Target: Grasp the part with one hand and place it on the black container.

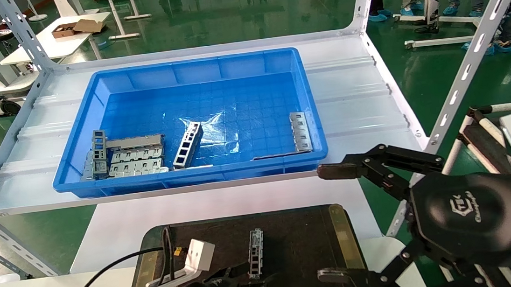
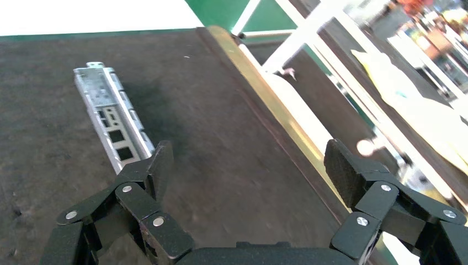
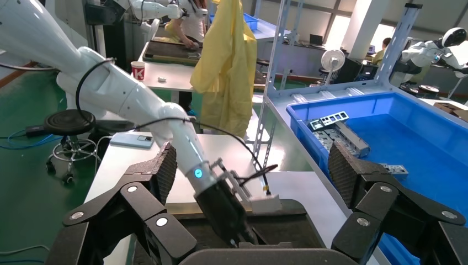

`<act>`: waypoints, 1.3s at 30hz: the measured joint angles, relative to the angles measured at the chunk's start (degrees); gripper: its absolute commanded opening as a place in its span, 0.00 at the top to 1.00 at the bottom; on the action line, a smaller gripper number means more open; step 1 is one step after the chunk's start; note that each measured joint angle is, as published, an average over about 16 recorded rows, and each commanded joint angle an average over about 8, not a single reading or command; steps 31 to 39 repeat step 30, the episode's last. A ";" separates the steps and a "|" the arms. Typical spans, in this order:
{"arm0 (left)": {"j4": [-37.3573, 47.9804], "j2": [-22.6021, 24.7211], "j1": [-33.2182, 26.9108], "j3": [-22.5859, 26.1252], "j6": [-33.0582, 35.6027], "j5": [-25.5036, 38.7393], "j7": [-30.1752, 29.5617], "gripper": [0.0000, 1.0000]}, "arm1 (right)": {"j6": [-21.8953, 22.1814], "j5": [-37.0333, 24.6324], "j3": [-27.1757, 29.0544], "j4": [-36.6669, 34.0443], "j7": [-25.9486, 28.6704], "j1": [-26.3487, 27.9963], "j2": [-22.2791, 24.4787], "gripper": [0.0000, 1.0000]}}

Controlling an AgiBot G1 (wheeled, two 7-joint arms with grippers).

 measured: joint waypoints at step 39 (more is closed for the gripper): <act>-11.46 -16.46 -4.33 -2.33 17.26 -1.42 2.45 0.00 | 0.02 0.03 -0.04 0.00 -0.02 0.01 0.01 0.00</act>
